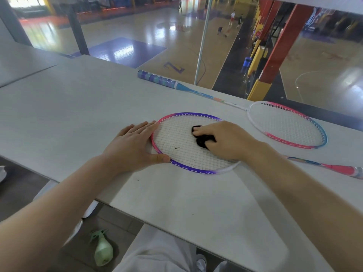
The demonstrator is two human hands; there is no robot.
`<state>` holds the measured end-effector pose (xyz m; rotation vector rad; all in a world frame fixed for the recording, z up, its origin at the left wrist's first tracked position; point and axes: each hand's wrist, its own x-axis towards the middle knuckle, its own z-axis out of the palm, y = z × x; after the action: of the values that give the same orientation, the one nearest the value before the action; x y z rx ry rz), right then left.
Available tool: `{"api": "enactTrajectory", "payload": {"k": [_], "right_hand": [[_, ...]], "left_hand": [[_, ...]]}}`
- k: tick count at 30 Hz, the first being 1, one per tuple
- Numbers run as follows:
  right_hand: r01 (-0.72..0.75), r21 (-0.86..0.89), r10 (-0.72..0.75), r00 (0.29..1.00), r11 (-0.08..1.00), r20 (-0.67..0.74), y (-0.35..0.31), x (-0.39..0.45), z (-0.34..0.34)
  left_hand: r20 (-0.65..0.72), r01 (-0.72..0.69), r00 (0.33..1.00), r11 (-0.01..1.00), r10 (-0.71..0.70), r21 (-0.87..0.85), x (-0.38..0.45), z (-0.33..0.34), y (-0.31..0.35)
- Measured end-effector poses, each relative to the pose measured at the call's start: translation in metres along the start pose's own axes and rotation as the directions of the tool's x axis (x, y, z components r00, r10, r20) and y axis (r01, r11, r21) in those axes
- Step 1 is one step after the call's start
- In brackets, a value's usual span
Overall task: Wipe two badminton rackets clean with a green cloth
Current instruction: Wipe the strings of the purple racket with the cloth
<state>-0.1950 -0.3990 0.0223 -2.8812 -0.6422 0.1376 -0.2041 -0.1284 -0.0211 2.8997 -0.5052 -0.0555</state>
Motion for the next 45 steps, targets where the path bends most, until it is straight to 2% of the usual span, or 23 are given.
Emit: {"api": "enactTrajectory", "payload": {"k": [7, 12, 19, 23, 28, 34, 38, 42, 45], "right_hand": [[-0.128, 0.015, 0.128, 0.99, 0.992, -0.053, 0.054, -0.056, -0.012], [-0.075, 0.034, 0.077, 0.995, 0.997, -0.061, 0.031, -0.038, -0.005], [0.084, -0.024, -0.083, 0.996, 0.996, 0.033, -0.034, 0.032, 0.003], [0.135, -0.005, -0.135, 0.991, 0.991, 0.003, -0.066, 0.06, 0.011], [0.099, -0.036, -0.099, 0.995, 0.994, 0.016, -0.053, 0.051, 0.006], [-0.066, -0.047, 0.065, 0.998, 0.997, -0.009, -0.004, 0.014, -0.007], [-0.179, -0.059, 0.173, 0.981, 0.982, -0.093, 0.031, -0.018, -0.012], [-0.167, -0.145, 0.149, 0.981, 0.975, -0.124, 0.027, -0.01, 0.002], [-0.098, -0.088, 0.088, 0.989, 0.991, -0.118, 0.009, 0.012, 0.007]], "left_hand": [[0.002, -0.008, 1.0, 1.0, 0.008, 0.009, 0.002, 0.003, -0.003], [0.0, -0.004, 1.0, 1.0, 0.004, 0.001, 0.003, 0.003, -0.001], [-0.039, -0.025, 0.999, 0.999, 0.024, -0.022, 0.0, 0.002, -0.002], [-0.078, -0.023, 0.997, 0.999, 0.021, -0.034, -0.001, 0.003, -0.001], [-0.05, -0.011, 0.999, 0.999, 0.009, -0.034, 0.003, 0.004, -0.004], [-0.029, -0.011, 1.0, 1.0, 0.01, -0.029, 0.003, 0.002, -0.005], [-0.016, 0.006, 1.0, 1.0, -0.007, -0.025, 0.004, 0.002, -0.003], [-0.024, 0.005, 1.0, 1.0, -0.006, -0.026, 0.003, 0.002, -0.002], [-0.025, 0.001, 1.0, 0.999, -0.001, -0.032, 0.003, 0.001, -0.001]]}}
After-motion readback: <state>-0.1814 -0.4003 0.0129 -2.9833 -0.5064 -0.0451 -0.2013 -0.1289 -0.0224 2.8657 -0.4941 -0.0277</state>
